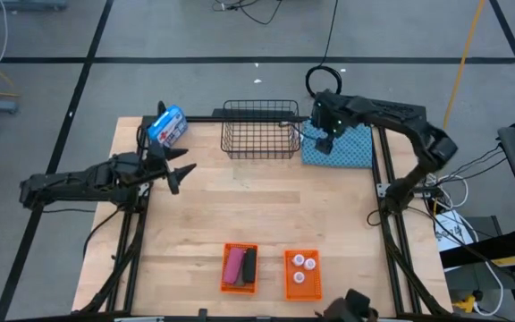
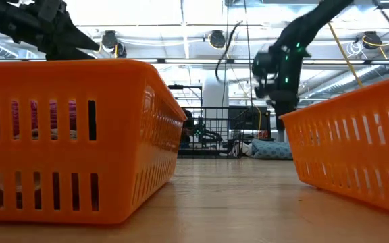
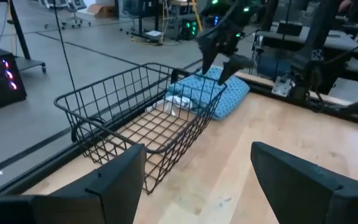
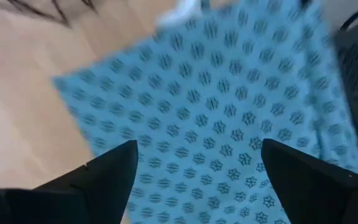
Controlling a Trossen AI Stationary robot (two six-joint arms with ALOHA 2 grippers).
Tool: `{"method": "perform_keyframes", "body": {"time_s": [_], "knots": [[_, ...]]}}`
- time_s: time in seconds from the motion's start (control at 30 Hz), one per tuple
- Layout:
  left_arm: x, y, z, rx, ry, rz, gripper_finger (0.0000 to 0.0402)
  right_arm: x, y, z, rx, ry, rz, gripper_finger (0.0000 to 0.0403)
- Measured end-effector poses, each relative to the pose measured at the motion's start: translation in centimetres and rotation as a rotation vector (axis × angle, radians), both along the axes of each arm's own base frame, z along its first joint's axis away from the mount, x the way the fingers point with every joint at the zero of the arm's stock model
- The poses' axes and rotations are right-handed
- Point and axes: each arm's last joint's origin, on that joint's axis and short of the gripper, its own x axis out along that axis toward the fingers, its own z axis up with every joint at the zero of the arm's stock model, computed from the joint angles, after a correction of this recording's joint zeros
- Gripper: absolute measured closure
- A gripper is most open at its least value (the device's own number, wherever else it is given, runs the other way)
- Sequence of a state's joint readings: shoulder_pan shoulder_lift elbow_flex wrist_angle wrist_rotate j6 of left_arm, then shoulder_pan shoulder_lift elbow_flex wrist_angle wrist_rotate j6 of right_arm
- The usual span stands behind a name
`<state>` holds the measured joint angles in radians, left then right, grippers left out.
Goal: Pick & Place Medicine items
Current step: Put the blue patient gown into the black wire basket
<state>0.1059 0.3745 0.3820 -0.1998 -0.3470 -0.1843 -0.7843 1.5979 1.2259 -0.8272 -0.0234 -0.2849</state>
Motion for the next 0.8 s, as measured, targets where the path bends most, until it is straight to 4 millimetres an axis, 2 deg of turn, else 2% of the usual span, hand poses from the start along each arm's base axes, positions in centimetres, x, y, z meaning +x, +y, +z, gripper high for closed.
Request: {"method": "perform_keyframes", "body": {"time_s": [0.27,0.47,0.63,0.8], "knots": [[-0.1,0.3,0.0,0.018,0.014,0.018,0.0101,-0.1,-2.7,-6.6,0.101,0.216,-0.051,0.0081],[-0.1,0.5,-0.1,0.014,0.023,0.013,0.0101,-1.1,-2.2,-11.9,0.256,0.366,-0.042,0.0081],[-0.2,0.7,-0.2,0.015,0.027,0.03,0.0101,-0.9,-2.0,-12.6,0.246,0.408,-0.012,0.0125],[-0.2,0.9,-0.2,0.006,0.033,0.031,0.0101,-0.7,-2.2,-11.3,0.255,0.312,-0.046,0.0208]]}}
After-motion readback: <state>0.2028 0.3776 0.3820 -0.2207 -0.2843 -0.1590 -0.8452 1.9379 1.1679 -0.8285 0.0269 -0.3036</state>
